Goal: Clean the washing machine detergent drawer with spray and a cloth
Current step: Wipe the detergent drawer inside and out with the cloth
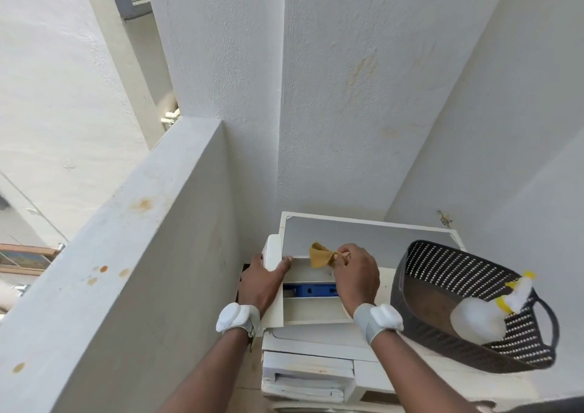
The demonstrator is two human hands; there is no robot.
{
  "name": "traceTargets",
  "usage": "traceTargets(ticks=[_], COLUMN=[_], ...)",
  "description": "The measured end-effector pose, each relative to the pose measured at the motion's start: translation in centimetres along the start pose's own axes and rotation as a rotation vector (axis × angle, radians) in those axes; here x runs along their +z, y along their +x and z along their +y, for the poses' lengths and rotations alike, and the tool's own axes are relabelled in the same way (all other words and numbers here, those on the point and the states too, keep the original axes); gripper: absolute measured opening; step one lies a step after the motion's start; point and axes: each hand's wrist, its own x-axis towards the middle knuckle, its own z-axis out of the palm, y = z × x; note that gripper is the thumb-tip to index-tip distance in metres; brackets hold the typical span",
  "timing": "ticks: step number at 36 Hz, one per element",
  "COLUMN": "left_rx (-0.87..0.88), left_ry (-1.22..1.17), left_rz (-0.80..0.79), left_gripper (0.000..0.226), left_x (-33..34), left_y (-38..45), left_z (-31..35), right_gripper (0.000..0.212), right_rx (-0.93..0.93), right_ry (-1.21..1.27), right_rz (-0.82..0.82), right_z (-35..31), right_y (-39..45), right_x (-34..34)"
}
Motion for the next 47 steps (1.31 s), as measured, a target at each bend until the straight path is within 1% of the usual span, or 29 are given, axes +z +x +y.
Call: traceTargets(ticks=[3, 5, 6, 9, 11, 14, 16, 19, 21, 23, 27, 28, 30, 31, 34, 37, 42, 44, 47], left_rx=[0.035, 0.037, 0.035, 0.025, 0.013, 0.004, 0.0, 0.001, 0.014, 0.033, 0.05, 0.053, 0.065, 0.072, 0.085, 0.094, 0.136, 0.139, 0.106], left_ry=[0.045, 0.055, 0.06, 0.045, 0.042, 0.034, 0.026, 0.032, 0.041, 0.041, 0.075, 0.087, 0.092, 0.088, 0.087, 0.097, 0.086, 0.079, 0.087], left_rz=[0.001, 0.004, 0.001, 0.015, 0.021, 0.022, 0.025, 0.025, 0.027, 0.029, 0.025, 0.024, 0.026, 0.025, 0.025, 0.031, 0.05, 0.061, 0.074], left_gripper=[0.053, 0.044, 0.042, 0.044, 0.049, 0.07, 0.074, 0.063, 0.064, 0.062, 0.041, 0.04, 0.04, 0.04, 0.038, 0.036, 0.031, 0.032, 0.034], left_x=[0.2, 0.2, 0.4, 0.3, 0.4, 0.4, 0.3, 0.3, 0.2, 0.3, 0.5, 0.5, 0.5, 0.6, 0.4, 0.6, 0.7, 0.7, 1.0], left_y=[-0.3, -0.3, -0.6, -0.5, -0.7, -1.0, -0.9, -0.7, -0.7, -0.9, -0.6, -0.5, -0.6, -0.5, -0.6, -0.5, -0.8, -0.9, -0.6], left_z=[0.1, 0.2, 0.1, 0.3, 0.4, 0.5, 0.6, 0.7, 0.5, 0.4, 0.5, 0.5, 0.5, 0.4, 0.6, 0.3, 0.2, 0.3, 0.4], right_gripper=[0.008, 0.01, 0.013, 0.017, 0.018, 0.019, 0.018, 0.016, 0.015, 0.02, 0.017, 0.016, 0.004, 0.009, 0.023, 0.024, 0.012, 0.009, 0.007], right_rx=[-0.016, -0.064, -0.072, -0.079, -0.078, -0.037, -0.006, 0.065, 0.096, 0.125, 0.158, 0.162, 0.182, 0.184, 0.139, 0.124, 0.078, 0.026, -0.039], right_ry=[0.009, -0.065, -0.099, -0.198, -0.254, -0.289, -0.319, -0.337, -0.287, -0.205, -0.065, -0.061, -0.089, -0.103, -0.106, -0.096, -0.082, -0.107, -0.21], right_rz=[0.071, 0.05, 0.001, -0.218, -0.295, -0.286, -0.297, -0.289, -0.282, -0.272, -0.234, -0.22, -0.186, -0.167, -0.14, -0.122, -0.117, -0.113, -0.149], right_z=[-0.1, 0.0, 0.5, 1.7, 2.6, 3.0, 2.7, 2.9, 3.5, 3.8, 4.2, 4.3, 4.5, 4.4, 4.1, 4.2, 3.2, 3.0, 3.6], right_y=[-0.1, 0.5, 0.8, 1.7, 1.4, 0.7, -0.1, -2.1, -3.3, -3.9, -3.4, -3.2, -2.7, -2.3, -1.3, 0.1, 1.9, 1.5, -0.4], right_x=[-0.7, -0.8, -0.9, -0.6, -0.3, -0.3, -0.7, -1.1, -0.8, -0.7, -0.4, -0.1, 0.1, 0.2, 0.5, 1.2, 1.6, 1.2, 0.7])
